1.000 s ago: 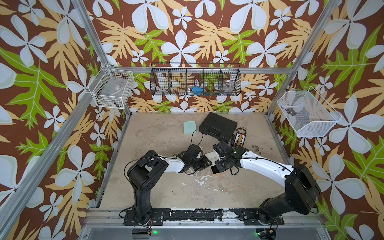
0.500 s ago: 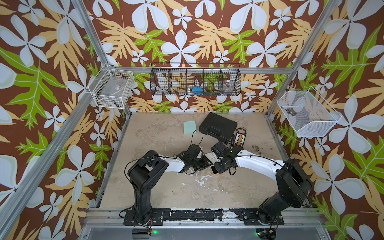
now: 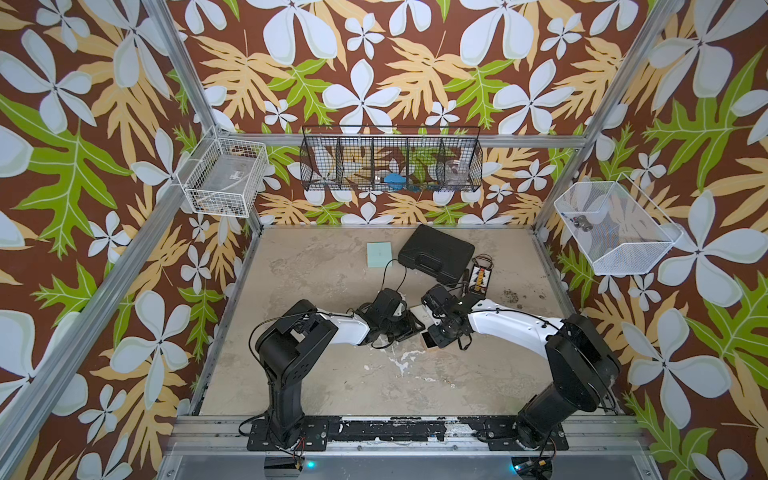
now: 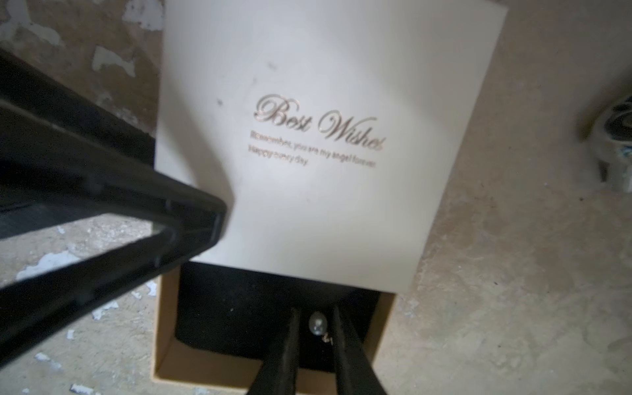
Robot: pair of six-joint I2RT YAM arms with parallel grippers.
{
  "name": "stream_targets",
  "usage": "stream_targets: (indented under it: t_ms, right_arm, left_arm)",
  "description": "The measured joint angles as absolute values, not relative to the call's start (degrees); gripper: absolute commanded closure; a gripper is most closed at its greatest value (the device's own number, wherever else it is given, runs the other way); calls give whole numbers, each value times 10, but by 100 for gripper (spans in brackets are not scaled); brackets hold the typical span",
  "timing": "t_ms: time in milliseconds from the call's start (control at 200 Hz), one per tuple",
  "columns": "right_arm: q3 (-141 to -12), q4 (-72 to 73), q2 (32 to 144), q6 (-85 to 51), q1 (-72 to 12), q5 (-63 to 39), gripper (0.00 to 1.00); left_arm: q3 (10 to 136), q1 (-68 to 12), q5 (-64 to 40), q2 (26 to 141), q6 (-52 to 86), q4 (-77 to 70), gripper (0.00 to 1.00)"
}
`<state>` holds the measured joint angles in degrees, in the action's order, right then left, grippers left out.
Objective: Take out the earrings from the drawer-style jewelry box
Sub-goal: Pick up the earring from the drawer.
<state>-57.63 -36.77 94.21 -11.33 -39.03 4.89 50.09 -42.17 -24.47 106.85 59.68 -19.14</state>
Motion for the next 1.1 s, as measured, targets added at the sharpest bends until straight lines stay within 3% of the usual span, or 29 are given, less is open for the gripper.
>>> stream_targets:
  t_ms: [435,721,1101]
  right_arm:
    - [-575,-359,959,-107,-388,48,82]
    - [-581,-356,964,-102,-388,47,91]
    - [-583,-357,951,-102,-388,47,92]
  left_arm:
    - [500,-422,-247,1068,597,-193,62]
    - [499,-422,-249,1068,597,-195,62]
    - [498,-422,-249,1068,597,-196,62]
